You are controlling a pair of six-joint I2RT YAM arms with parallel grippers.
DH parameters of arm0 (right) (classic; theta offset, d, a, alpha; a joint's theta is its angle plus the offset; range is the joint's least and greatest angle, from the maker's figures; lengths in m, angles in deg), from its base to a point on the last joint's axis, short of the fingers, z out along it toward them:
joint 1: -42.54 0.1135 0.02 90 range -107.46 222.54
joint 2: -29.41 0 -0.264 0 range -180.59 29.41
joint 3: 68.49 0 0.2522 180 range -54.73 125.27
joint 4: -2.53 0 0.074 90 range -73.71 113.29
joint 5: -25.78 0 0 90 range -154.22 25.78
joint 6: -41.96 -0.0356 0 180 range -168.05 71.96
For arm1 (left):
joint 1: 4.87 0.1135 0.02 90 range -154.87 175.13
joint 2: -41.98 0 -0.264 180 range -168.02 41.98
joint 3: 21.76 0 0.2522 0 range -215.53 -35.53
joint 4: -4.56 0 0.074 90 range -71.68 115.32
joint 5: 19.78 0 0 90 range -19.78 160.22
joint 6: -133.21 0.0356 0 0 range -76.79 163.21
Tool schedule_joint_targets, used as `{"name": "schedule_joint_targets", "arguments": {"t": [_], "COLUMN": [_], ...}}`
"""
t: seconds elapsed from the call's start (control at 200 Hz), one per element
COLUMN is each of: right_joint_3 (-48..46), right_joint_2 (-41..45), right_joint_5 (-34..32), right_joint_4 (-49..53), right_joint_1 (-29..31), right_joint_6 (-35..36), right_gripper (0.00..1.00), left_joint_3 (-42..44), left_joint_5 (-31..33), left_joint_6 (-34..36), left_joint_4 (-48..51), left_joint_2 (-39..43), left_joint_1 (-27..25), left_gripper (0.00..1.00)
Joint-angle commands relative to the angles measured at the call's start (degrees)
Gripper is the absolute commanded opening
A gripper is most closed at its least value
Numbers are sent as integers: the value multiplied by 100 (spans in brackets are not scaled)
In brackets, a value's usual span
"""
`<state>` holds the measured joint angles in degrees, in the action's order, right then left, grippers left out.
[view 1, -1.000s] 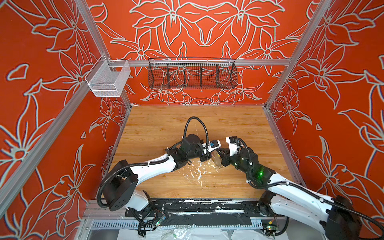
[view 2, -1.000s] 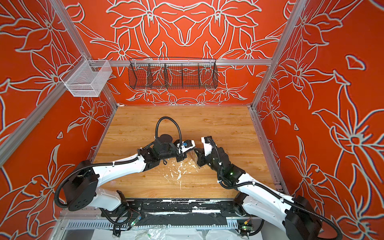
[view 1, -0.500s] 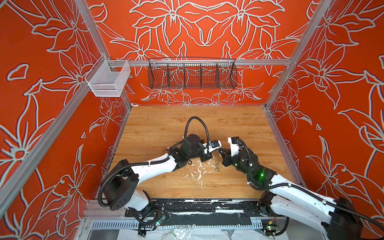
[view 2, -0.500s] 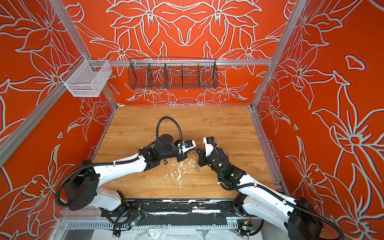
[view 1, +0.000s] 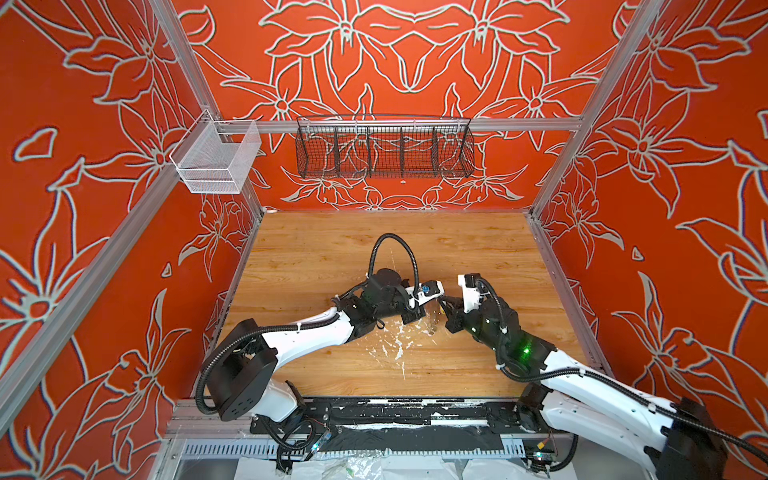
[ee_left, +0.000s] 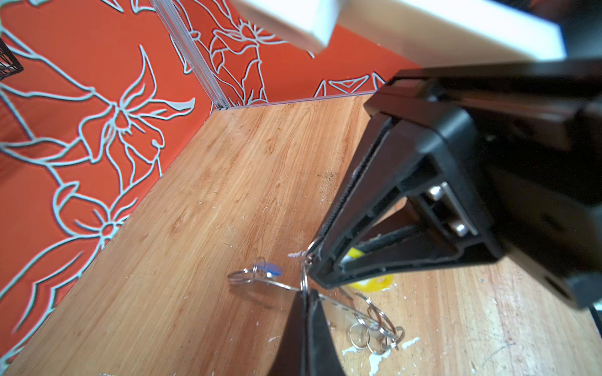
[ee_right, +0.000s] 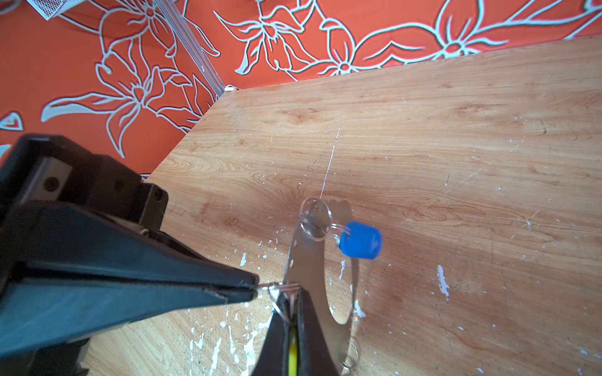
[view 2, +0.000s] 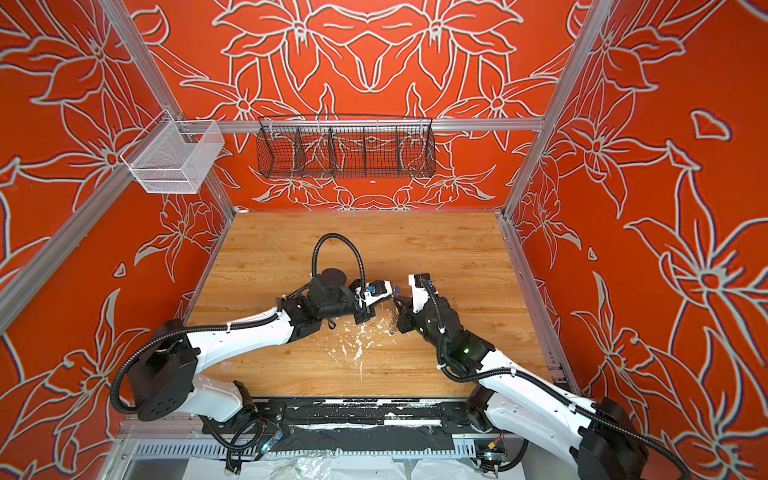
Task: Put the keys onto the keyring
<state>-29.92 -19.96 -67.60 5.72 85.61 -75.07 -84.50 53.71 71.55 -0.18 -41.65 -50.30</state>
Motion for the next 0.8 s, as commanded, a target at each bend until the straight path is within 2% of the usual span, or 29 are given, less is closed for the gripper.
{"name": "schedule_joint_targets", "arguments": {"t": [0.0,0.15,0.315,0.47,0.796], "right_joint_3": [161,266,330,416,493], "right_joint_2": [44,-29,-46,-62,-171], "right_joint_5": [247,345,320,424,548], "right_joint_4": [-275,-150,-138,-104,-94], "right_joint_1": [-12,-10,-9,-9,-10], "right_joint_6": [83,117,123,129,92], "right_gripper": [0,0,0,0,0], "left_joint_3": [-67,-110,-110,-118,-87], "left_joint_5": [145,192,201,193,201], "left_joint_6": [40,27,30,32,2], "left_joint_4": [-32,13,22,23,-65], "left_joint_2": [-66,-110,-114,-120,-112], "left_joint_1": [21,25,27,25,25], "left_gripper": [0,24,37,42,41]}}
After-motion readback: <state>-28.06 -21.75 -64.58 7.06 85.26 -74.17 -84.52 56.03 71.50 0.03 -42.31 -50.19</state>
